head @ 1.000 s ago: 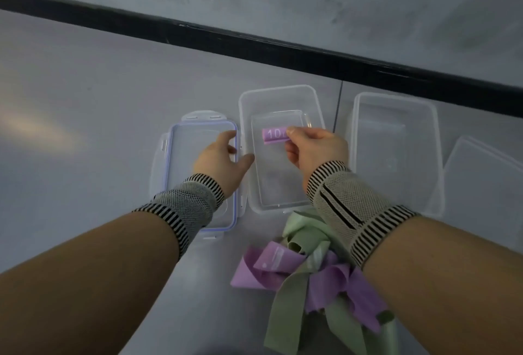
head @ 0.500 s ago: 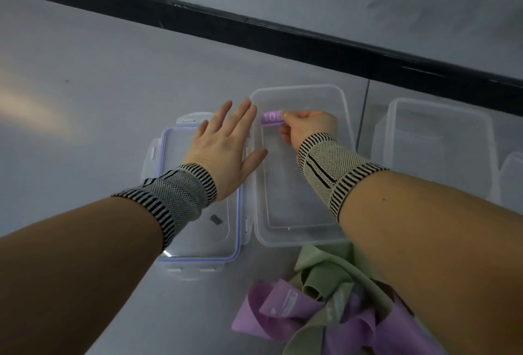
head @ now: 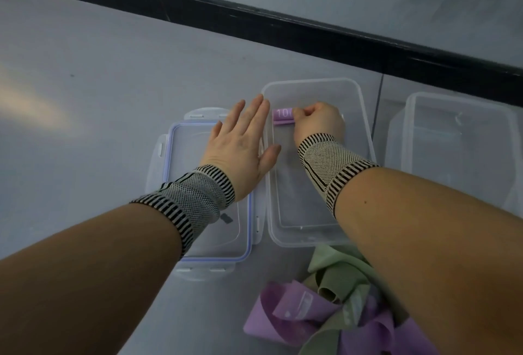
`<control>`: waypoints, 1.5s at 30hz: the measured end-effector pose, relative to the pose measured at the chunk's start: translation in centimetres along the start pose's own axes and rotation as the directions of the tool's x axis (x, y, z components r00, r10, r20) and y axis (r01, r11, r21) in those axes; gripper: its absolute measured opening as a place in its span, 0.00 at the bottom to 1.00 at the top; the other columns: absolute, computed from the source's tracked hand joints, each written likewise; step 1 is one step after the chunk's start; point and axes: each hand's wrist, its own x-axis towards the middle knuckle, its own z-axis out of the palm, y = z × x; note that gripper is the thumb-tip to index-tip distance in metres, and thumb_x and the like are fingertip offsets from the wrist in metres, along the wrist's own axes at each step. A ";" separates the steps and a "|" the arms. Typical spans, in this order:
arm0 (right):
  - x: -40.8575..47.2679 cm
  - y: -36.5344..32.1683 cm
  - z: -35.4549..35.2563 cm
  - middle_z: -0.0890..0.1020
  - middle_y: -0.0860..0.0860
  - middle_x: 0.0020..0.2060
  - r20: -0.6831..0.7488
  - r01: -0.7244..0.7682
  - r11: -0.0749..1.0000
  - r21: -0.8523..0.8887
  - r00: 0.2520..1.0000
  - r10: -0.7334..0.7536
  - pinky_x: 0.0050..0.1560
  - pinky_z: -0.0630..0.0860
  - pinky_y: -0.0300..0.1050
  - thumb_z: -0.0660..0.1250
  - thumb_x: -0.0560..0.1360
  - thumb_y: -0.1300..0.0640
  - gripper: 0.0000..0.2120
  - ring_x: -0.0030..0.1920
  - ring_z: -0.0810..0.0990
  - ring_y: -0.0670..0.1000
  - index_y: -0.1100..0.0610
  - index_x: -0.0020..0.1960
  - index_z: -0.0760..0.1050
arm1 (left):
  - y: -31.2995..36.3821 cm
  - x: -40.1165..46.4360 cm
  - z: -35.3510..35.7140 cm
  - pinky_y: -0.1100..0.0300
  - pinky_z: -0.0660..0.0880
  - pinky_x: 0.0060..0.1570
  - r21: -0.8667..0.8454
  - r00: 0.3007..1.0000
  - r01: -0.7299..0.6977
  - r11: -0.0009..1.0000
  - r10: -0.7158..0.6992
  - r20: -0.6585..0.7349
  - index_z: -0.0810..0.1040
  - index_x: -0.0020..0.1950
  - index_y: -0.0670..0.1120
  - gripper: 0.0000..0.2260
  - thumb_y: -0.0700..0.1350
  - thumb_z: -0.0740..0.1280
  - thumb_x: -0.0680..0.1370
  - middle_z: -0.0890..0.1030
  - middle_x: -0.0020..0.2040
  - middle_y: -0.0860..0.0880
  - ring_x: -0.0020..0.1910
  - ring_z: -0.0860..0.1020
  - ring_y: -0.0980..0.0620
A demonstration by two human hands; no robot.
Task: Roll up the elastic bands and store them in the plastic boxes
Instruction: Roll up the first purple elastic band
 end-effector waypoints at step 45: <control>-0.1 1.1 0.9 0.79 0.47 0.51 -0.023 0.149 0.985 0.088 0.989 -0.147 0.40 0.70 0.38 0.67 0.75 0.55 0.12 0.48 0.79 0.47 0.51 0.58 0.72 | -0.2 0.1 0.1 0.45 0.50 0.74 -0.069 1.000 -0.016 0.997 0.015 -0.012 0.43 0.77 0.50 0.32 0.57 0.54 0.78 0.45 0.78 0.54 0.77 0.43 0.52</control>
